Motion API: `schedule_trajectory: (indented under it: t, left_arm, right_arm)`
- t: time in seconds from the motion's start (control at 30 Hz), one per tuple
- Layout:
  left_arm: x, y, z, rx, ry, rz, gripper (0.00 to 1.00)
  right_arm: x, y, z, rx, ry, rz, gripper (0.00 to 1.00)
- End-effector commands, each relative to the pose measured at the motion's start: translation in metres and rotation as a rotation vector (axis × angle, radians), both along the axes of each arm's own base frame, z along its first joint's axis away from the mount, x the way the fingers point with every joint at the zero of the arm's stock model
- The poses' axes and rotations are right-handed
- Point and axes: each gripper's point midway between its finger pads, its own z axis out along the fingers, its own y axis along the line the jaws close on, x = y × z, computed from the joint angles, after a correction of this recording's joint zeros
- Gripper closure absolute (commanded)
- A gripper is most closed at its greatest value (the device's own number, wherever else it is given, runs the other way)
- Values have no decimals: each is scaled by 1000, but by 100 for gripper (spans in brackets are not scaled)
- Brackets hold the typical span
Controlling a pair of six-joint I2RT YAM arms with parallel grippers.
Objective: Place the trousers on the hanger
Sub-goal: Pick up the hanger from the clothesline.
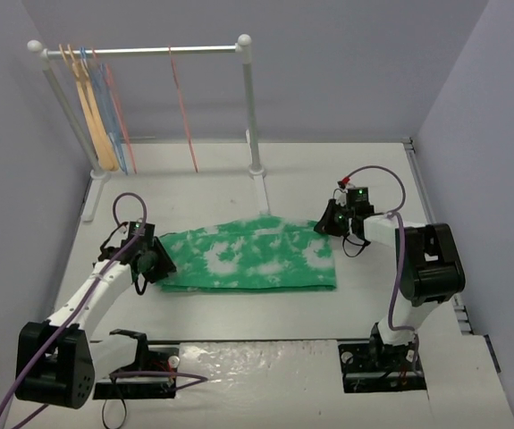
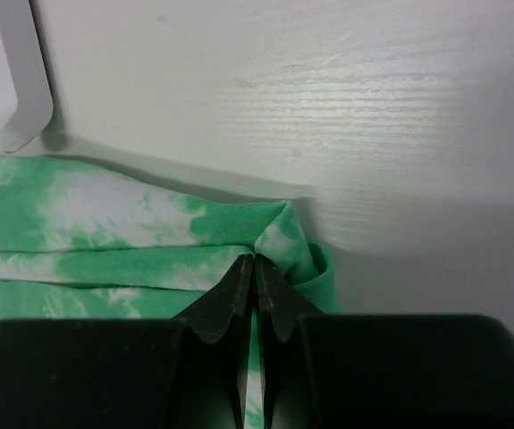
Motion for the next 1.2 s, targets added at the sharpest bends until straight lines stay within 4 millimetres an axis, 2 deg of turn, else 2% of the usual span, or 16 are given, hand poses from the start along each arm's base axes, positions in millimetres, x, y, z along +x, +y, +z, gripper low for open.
schedule_trajectory:
  t: [0.0,0.1,0.17,0.2,0.23,0.3,0.33,0.4,0.5,0.7,0.77,0.83,0.9,0.97,1.03,1.17]
  left_arm:
    - [16,1,15,-4,-71,24,73]
    - [19,1,20,4,-81,15,73]
    - [22,2,27,15,-96,8,73]
    - [23,3,31,19,-104,4,73]
    - [23,3,32,20,-108,3,73]
    - [23,4,35,23,-117,2,73]
    - [23,4,35,24,-118,2,73]
    - [23,4,36,24,-119,2,73]
    - [23,4,35,24,-118,4,73]
    - [28,0,48,8,-149,-9,73]
    - [32,-5,68,8,-196,-35,72]
    - [39,-11,104,23,-273,-68,72]
    - [43,-18,139,68,-350,-106,66]
    - [52,-19,191,98,-453,-106,62]
    - [63,-23,229,115,-518,-114,57]
    - [92,-35,301,142,-655,-142,49]
  right_arm:
    - [13,-29,8,-125,-59,-26,97]
    - [24,-34,51,-160,-140,-28,95]
    - [22,-30,77,-157,-177,-25,94]
    - [18,-26,100,-144,-226,-25,93]
    - [14,-26,96,-137,-208,-32,92]
    - [-8,-10,102,-104,-214,-14,92]
    - [-19,-6,97,-91,-195,-11,92]
    - [-51,-6,68,-83,-106,-17,91]
    - [-86,-3,48,-34,-29,-42,91]
    - [-128,-13,0,-43,130,-130,90]
    - [-124,-12,3,-46,130,-135,90]
    - [-115,-11,13,-63,103,-127,88]
    - [-101,-10,36,-83,56,-112,83]
    - [-87,-14,60,-122,-10,-98,79]
    - [-74,-15,87,-146,-70,-88,72]
    - [-52,-18,137,-187,-174,-79,50]
